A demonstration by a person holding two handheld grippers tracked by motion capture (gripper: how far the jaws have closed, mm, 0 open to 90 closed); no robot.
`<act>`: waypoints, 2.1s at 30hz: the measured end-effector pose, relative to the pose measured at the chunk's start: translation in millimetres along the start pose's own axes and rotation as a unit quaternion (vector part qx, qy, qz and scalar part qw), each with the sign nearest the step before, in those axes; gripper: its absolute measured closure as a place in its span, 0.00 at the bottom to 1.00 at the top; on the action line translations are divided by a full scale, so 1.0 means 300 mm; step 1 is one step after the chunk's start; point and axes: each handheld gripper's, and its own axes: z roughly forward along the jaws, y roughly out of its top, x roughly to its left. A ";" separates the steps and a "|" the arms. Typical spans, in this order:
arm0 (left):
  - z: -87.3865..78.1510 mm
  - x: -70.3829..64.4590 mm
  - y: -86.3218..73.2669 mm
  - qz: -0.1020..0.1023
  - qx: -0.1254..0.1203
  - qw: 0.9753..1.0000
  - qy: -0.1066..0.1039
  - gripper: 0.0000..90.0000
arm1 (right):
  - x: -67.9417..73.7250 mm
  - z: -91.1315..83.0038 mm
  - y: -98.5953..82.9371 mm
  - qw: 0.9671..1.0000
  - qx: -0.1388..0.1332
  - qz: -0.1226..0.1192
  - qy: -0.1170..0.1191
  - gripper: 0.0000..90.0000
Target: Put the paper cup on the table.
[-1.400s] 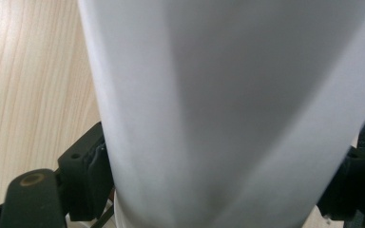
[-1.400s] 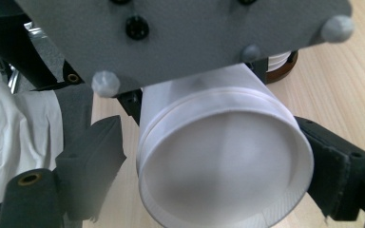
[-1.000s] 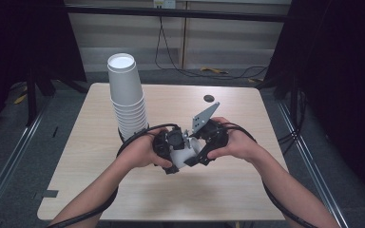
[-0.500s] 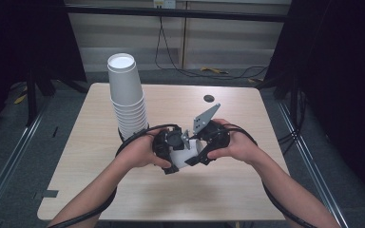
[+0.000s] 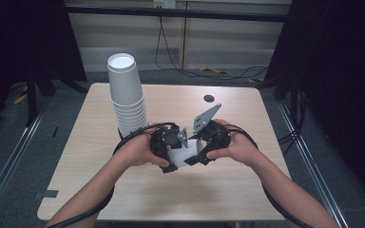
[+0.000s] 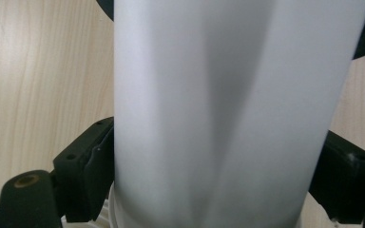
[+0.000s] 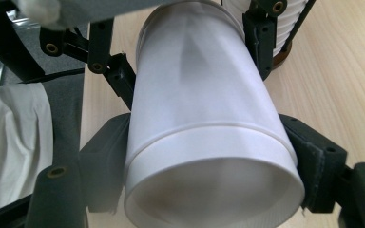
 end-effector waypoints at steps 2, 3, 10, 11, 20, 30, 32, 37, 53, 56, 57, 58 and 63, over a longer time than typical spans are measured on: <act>-0.004 0.004 -0.001 -0.008 -0.006 1.000 -0.003 0.15 | -0.001 0.001 -0.001 1.000 -0.001 0.002 -0.004 0.28; -0.005 0.003 0.000 -0.006 -0.006 1.000 0.001 0.15 | -0.001 0.002 -0.001 1.000 0.001 0.005 -0.002 0.28; -0.011 0.005 -0.003 -0.003 -0.008 1.000 -0.002 0.15 | -0.009 0.007 -0.008 1.000 -0.002 0.005 0.003 0.28; -0.012 0.005 -0.003 0.002 -0.010 1.000 0.001 0.15 | -0.010 0.007 -0.010 1.000 -0.001 0.008 0.004 0.28; -0.057 0.017 -0.011 -0.015 -0.051 0.999 0.000 0.17 | -0.013 0.003 -0.048 1.000 0.016 0.006 -0.007 0.28; -0.067 0.031 -0.046 -0.047 -0.067 0.997 0.009 0.18 | -0.030 -0.027 -0.102 1.000 0.012 0.016 -0.010 0.28; -0.069 0.035 -0.052 -0.059 -0.076 0.995 0.006 0.17 | -0.027 -0.035 -0.116 1.000 0.007 0.022 -0.016 0.28; -0.085 0.048 -0.065 -0.085 -0.095 0.992 0.017 0.18 | -0.024 -0.050 -0.137 1.000 0.010 0.021 -0.021 0.28; -0.016 0.034 -0.105 -0.106 -0.098 0.989 -0.002 0.18 | -0.049 -0.131 -0.191 0.998 -0.021 0.048 -0.046 0.28; 0.009 0.026 -0.102 -0.112 -0.110 0.988 -0.007 0.19 | -0.048 -0.129 -0.182 0.998 -0.026 0.045 -0.041 0.28; 0.018 0.025 -0.102 -0.112 -0.112 0.987 -0.011 0.19 | -0.048 -0.125 -0.178 0.998 -0.025 0.043 -0.042 0.28; 0.027 0.022 -0.103 -0.116 -0.114 0.987 -0.013 0.19 | -0.048 -0.121 -0.175 0.998 -0.024 0.044 -0.041 0.28; 0.060 0.017 -0.113 -0.121 -0.125 0.985 -0.015 0.19 | -0.047 -0.113 -0.169 0.998 -0.028 0.040 -0.036 0.28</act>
